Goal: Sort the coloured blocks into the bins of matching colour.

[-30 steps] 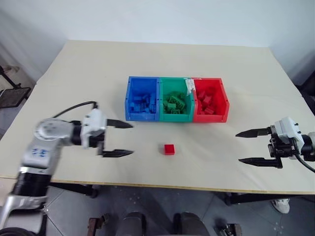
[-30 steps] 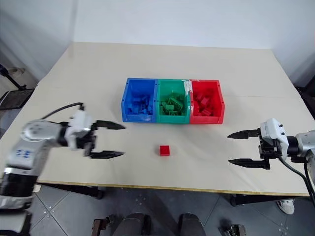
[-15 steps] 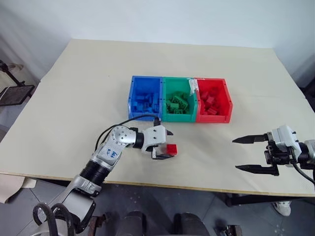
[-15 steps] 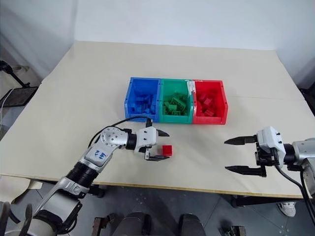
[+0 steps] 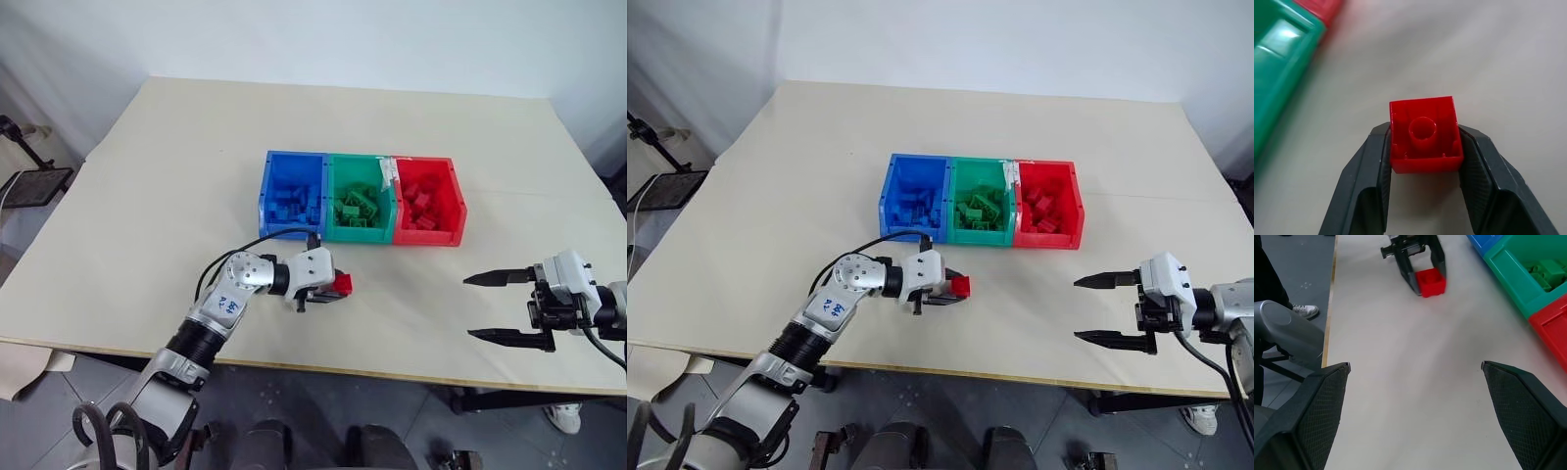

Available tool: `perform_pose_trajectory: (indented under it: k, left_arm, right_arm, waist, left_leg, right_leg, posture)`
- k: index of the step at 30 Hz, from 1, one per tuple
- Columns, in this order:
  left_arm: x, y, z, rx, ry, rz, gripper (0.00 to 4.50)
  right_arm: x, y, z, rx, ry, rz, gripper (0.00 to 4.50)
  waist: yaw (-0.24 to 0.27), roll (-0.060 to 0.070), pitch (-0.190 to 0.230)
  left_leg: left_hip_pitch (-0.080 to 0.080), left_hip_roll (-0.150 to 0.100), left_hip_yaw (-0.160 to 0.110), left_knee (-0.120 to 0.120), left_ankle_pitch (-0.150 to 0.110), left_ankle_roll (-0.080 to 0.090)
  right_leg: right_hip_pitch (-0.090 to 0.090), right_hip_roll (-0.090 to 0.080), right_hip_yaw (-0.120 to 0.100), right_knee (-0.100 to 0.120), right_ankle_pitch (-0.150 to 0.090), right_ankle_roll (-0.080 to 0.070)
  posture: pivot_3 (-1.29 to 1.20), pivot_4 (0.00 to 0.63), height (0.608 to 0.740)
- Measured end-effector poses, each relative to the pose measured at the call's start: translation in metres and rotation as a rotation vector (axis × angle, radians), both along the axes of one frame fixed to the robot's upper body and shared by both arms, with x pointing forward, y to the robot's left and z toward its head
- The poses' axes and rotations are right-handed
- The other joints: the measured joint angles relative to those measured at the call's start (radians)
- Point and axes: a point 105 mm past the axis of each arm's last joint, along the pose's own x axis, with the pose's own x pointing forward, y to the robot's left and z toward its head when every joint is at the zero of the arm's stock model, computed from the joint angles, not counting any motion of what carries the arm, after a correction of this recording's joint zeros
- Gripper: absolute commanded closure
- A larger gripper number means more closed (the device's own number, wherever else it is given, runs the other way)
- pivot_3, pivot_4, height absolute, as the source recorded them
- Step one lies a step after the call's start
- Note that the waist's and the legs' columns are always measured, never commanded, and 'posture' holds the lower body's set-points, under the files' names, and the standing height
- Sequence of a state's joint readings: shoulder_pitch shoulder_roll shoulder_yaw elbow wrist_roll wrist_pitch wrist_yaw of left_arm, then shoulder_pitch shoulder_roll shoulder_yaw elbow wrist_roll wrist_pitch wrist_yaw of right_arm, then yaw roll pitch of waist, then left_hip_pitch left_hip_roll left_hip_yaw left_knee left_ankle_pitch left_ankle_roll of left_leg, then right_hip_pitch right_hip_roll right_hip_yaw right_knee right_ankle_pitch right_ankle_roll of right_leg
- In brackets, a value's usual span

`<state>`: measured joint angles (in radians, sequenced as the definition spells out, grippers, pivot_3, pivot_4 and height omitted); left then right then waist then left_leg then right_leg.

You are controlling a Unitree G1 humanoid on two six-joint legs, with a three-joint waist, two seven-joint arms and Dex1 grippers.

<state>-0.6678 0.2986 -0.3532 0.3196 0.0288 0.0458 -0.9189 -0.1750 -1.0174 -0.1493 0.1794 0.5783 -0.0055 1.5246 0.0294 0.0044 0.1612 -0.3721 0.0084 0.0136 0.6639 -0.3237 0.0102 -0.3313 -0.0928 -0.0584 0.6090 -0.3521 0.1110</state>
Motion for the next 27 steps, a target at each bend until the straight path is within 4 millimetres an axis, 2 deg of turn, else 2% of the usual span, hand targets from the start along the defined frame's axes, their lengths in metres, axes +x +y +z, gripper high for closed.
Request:
perform_pose_trajectory:
  k: [2, 6, 9, 14, 18, 20, 23, 27]
  left_arm:
    - [0.006, -0.012, 0.017, -0.054, -0.024, 0.003, 2.94]
    - [0.027, -0.042, 0.074, -0.170, -0.146, 0.022, 2.94]
    - [0.053, -0.064, 0.097, -0.244, -0.154, 0.120, 2.94]
    - [0.071, -0.097, 0.104, -0.247, -0.125, 0.199, 2.94]
    - [0.071, -0.107, 0.100, -0.248, -0.115, 0.217, 2.94]
    - [0.074, -0.107, 0.103, -0.261, -0.110, 0.240, 2.21]
    - [0.076, -0.107, 0.112, -0.278, -0.118, 0.253, 1.34]
    - [0.081, -0.103, 0.118, -0.322, -0.126, 0.293, 0.08]
  right_arm:
    - [0.000, -0.001, 0.002, 0.002, -0.009, -0.009, 0.00]
    - [0.000, 0.001, 0.005, 0.000, -0.026, -0.009, 0.00]
    - [-0.004, -0.001, 0.003, 0.005, -0.027, -0.030, 0.00]
    - [-0.015, 0.001, -0.002, 0.013, -0.025, -0.065, 0.00]
    - [-0.022, 0.003, -0.002, 0.016, -0.033, -0.081, 0.00]
    - [-0.026, 0.002, -0.002, 0.019, -0.040, -0.100, 0.00]
    - [-0.030, 0.004, -0.004, 0.032, -0.031, -0.115, 0.00]
    - [-0.028, 0.005, -0.002, 0.037, -0.043, -0.120, 0.00]
  waist:
    - [0.003, 0.000, 0.000]
    - [0.007, -0.001, 0.001]
    - [0.018, -0.003, 0.002]
    - [0.024, -0.005, 0.003]
    - [0.024, -0.006, 0.004]
    - [0.022, -0.006, 0.004]
    - [0.021, -0.007, 0.004]
    - [0.021, -0.006, 0.004]
  left_leg:
    - [0.000, -0.001, -0.001, 0.000, 0.000, 0.000]
    - [0.000, -0.002, -0.001, 0.000, 0.000, 0.000]
    - [0.000, -0.005, -0.001, 0.000, 0.001, 0.002]
    - [0.000, -0.010, 0.000, -0.002, 0.001, 0.004]
    - [0.000, -0.011, 0.000, -0.002, 0.001, 0.004]
    - [0.000, -0.010, 0.000, -0.002, 0.001, 0.004]
    - [0.000, -0.010, 0.000, -0.002, 0.001, 0.004]
    - [0.000, -0.011, 0.000, -0.002, 0.001, 0.004]
  right_leg:
    - [0.001, 0.000, -0.002, -0.001, 0.000, 0.000]
    - [0.004, 0.000, -0.009, -0.005, 0.000, 0.003]
    - [0.004, 0.000, -0.016, -0.006, -0.001, 0.007]
    - [0.004, -0.004, -0.018, -0.006, -0.001, 0.011]
    - [0.004, -0.004, -0.018, -0.006, -0.001, 0.012]
    - [0.004, -0.004, -0.018, -0.006, -0.001, 0.012]
    - [0.004, -0.004, -0.018, -0.006, -0.002, 0.012]
    - [0.004, -0.004, -0.018, -0.006, -0.002, 0.012]
  posture:
    - [0.00, 0.150, 0.740]
    - [0.00, 0.150, 0.740]
    - [0.00, 0.150, 0.740]
    - [0.00, 0.150, 0.740]
    - [0.00, 0.150, 0.740]
    - [0.00, 0.150, 0.740]
    - [0.00, 0.150, 0.740]
    - [0.00, 0.150, 0.740]
